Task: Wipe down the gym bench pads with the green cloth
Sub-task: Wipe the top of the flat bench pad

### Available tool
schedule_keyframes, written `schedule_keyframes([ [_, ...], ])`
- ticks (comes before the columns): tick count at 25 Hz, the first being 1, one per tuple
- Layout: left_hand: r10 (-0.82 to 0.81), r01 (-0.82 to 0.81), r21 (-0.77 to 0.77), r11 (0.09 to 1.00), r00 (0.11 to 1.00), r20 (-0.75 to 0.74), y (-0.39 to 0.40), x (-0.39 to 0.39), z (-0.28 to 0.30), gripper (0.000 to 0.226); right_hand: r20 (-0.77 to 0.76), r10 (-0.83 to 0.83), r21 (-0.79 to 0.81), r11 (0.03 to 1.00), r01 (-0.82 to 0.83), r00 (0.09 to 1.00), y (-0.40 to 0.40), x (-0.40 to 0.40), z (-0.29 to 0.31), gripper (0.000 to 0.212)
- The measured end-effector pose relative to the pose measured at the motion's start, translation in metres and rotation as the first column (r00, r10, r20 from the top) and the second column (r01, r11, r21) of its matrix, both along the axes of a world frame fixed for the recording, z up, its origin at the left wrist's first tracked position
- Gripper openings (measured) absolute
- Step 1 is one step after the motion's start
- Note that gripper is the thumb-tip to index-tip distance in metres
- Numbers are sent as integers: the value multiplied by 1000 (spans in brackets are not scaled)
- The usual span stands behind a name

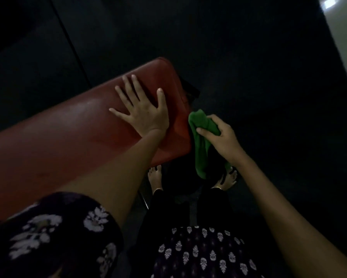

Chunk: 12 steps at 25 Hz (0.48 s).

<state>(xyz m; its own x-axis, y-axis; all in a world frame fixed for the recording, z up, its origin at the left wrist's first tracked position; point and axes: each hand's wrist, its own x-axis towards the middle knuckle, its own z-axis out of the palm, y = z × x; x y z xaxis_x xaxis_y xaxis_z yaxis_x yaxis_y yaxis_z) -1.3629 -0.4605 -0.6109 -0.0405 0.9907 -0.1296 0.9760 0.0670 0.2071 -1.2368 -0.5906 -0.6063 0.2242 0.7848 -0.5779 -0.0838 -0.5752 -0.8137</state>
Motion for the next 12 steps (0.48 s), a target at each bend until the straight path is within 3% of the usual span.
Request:
schedule_keyframes([
  [5,8,-8,28,1000,1000,-12,2,0,-3,74,297,20,77,996,-44,955,105,7,-7,18],
  [7,11,-11,29,1000,1000,-11,2,-1,-4,72,294,64,66,994,-87,954,120,13,-13,27],
  [9,10,-9,33,999,1000,-11,1,-2,-6,70,229,65,58,995,-80,971,92,12,-14,33],
  [12,24,-24,44,999,1000,5,2,0,-6,67,255,91,33,994,-103,963,44,2,-4,38],
])
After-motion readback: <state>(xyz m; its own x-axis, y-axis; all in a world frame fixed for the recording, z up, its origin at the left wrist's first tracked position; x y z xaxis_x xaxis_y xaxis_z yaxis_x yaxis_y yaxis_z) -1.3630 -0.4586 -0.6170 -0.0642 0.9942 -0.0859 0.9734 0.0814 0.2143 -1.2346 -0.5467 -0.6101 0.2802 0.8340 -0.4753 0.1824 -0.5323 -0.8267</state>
